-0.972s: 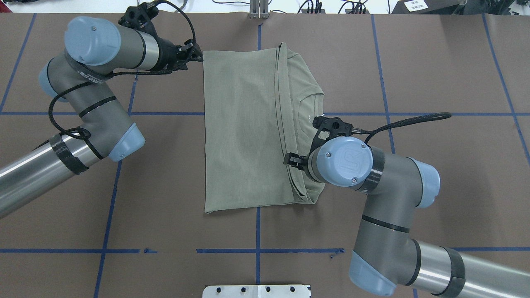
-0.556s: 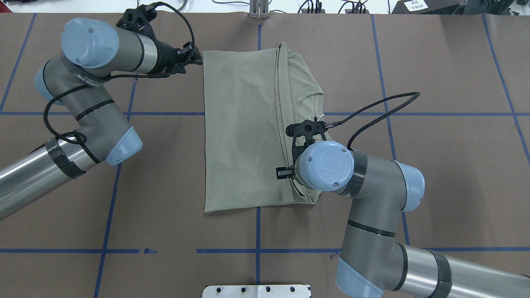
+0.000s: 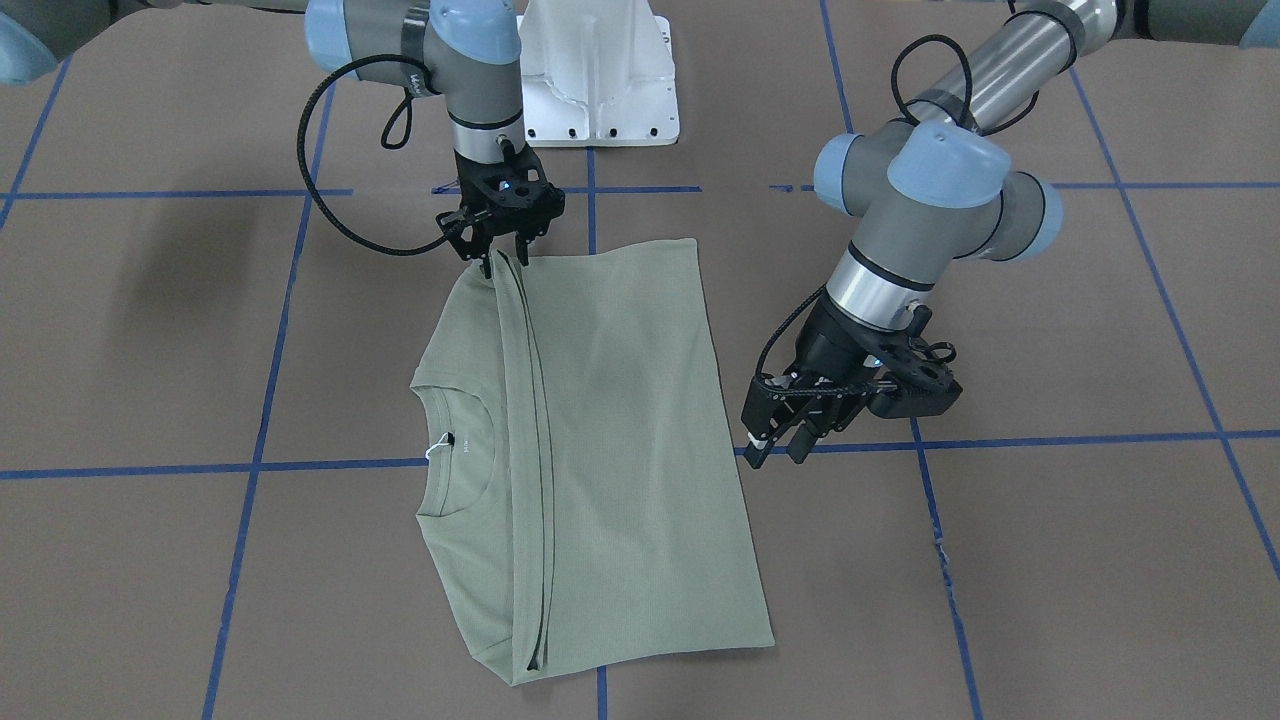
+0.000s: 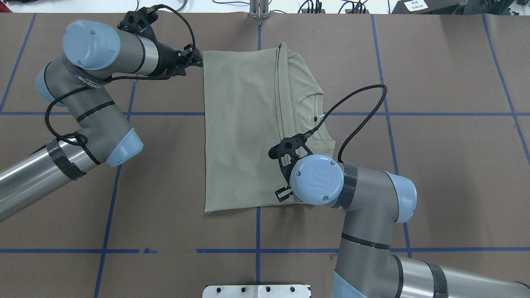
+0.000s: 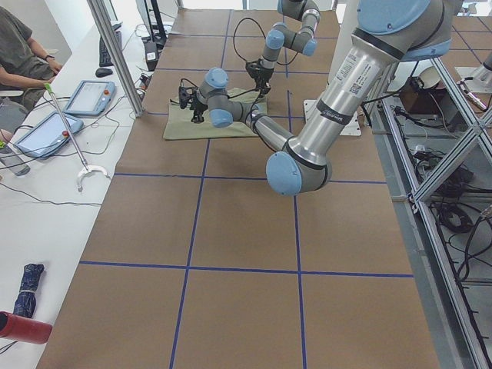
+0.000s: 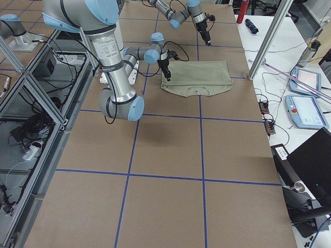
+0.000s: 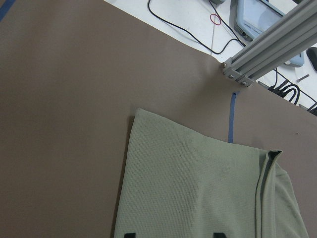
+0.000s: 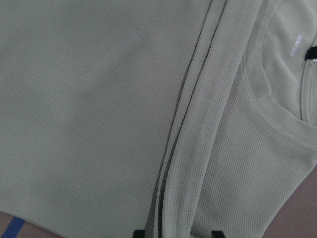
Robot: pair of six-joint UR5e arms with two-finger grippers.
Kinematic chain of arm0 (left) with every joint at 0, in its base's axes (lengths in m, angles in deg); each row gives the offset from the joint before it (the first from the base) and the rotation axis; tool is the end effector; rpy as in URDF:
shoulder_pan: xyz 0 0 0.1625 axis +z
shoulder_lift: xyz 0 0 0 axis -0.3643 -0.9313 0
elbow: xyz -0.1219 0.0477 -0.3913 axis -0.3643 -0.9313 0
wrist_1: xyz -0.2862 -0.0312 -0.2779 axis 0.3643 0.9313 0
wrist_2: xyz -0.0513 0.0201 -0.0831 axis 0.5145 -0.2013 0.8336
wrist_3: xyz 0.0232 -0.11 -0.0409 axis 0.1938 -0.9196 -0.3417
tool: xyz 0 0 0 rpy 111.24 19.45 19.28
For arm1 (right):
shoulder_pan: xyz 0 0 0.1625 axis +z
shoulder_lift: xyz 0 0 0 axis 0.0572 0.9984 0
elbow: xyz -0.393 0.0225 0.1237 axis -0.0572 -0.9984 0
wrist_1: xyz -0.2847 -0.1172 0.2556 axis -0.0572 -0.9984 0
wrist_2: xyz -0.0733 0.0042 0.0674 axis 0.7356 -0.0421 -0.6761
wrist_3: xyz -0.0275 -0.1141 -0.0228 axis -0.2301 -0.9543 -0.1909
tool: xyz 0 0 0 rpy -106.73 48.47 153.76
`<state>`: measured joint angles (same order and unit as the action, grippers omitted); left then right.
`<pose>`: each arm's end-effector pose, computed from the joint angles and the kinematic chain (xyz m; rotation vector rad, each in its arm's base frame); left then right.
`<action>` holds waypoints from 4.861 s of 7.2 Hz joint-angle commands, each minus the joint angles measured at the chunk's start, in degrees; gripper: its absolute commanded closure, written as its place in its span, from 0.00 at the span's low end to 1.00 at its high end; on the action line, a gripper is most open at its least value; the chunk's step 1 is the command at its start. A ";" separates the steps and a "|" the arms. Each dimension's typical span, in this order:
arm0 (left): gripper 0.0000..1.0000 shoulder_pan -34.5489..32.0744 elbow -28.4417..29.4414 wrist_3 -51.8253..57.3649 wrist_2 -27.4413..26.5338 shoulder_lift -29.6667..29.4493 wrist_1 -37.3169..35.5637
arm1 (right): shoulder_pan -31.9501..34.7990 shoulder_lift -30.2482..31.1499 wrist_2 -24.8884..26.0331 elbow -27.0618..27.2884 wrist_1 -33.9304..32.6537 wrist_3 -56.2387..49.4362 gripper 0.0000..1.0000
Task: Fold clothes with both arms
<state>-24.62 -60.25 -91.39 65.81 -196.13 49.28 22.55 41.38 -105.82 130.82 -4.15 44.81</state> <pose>0.4173 -0.5820 0.2675 0.3308 1.1871 -0.4705 -0.5477 -0.3309 0.2607 0.3709 -0.6532 -0.3825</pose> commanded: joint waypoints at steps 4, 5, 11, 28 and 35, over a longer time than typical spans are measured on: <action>0.39 0.02 -0.24 0.00 0.05 0.53 0.00 | -1.87 -1.61 1.33 -2.26 -2.54 -2.42 0.60; 0.39 0.02 -0.24 0.00 0.05 0.62 0.00 | -1.87 -1.53 1.42 -2.36 -2.63 -2.42 0.69; 0.39 0.02 -0.76 -0.17 0.05 0.71 -0.08 | 1.38 1.70 -0.34 0.26 -3.42 -1.99 1.00; 0.39 0.02 -1.29 -1.76 0.23 0.79 -0.26 | -0.73 6.91 2.30 -0.87 9.77 66.74 0.36; 0.39 0.02 -1.29 -1.85 0.23 0.79 -0.26 | -1.86 8.85 1.24 -0.07 7.74 68.40 0.27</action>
<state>-24.55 -61.54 -93.24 66.03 -195.34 49.02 21.64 50.26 -104.65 131.02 3.70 112.38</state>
